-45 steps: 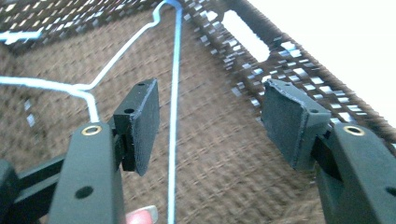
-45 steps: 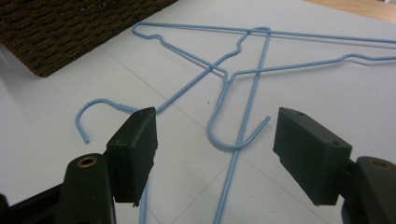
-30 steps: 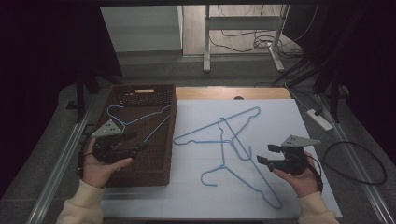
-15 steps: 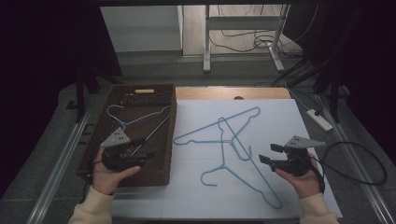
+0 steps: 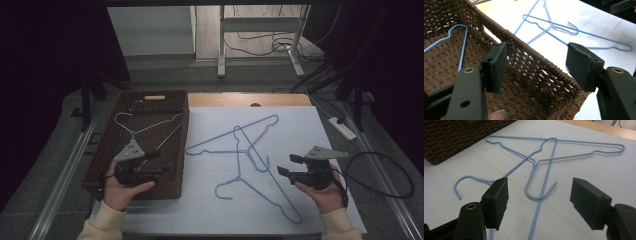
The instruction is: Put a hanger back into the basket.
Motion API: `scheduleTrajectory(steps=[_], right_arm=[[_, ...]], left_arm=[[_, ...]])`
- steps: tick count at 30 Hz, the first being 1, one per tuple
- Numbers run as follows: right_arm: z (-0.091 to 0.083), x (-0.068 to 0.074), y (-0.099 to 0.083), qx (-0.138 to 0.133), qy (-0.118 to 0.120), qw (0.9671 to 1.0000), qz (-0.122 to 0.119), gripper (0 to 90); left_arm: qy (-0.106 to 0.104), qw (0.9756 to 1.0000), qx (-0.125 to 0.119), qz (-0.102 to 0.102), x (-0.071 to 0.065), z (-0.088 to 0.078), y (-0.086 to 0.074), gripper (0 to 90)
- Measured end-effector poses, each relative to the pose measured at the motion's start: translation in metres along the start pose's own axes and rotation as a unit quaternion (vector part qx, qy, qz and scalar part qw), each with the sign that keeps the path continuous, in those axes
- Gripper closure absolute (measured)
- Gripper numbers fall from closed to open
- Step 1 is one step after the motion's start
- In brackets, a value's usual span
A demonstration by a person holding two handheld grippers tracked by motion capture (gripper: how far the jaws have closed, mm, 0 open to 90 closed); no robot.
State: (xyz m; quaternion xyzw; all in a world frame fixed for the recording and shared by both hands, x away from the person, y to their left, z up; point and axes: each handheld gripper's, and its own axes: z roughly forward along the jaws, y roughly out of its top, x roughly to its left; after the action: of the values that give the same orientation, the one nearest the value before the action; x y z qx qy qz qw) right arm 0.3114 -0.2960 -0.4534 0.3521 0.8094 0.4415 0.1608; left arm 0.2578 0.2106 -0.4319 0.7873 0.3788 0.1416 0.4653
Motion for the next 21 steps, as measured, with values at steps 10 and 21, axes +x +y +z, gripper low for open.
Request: scheduleTrajectory(steps=[10, 21], right_arm=[[0.008, 0.001, 0.001, 0.023, -0.015, 0.9996, -0.001, 31.6], [0.031, 0.015, 0.010, 0.070, -0.043, 0.9963, -0.022, 32.0]], left_arm=[[-0.007, 0.9999, 0.007, 0.004, -0.002, 0.003, -0.004, 34.7], [-0.005, 1.0000, 0.003, 0.004, -0.003, 0.002, -0.004, 35.0]])
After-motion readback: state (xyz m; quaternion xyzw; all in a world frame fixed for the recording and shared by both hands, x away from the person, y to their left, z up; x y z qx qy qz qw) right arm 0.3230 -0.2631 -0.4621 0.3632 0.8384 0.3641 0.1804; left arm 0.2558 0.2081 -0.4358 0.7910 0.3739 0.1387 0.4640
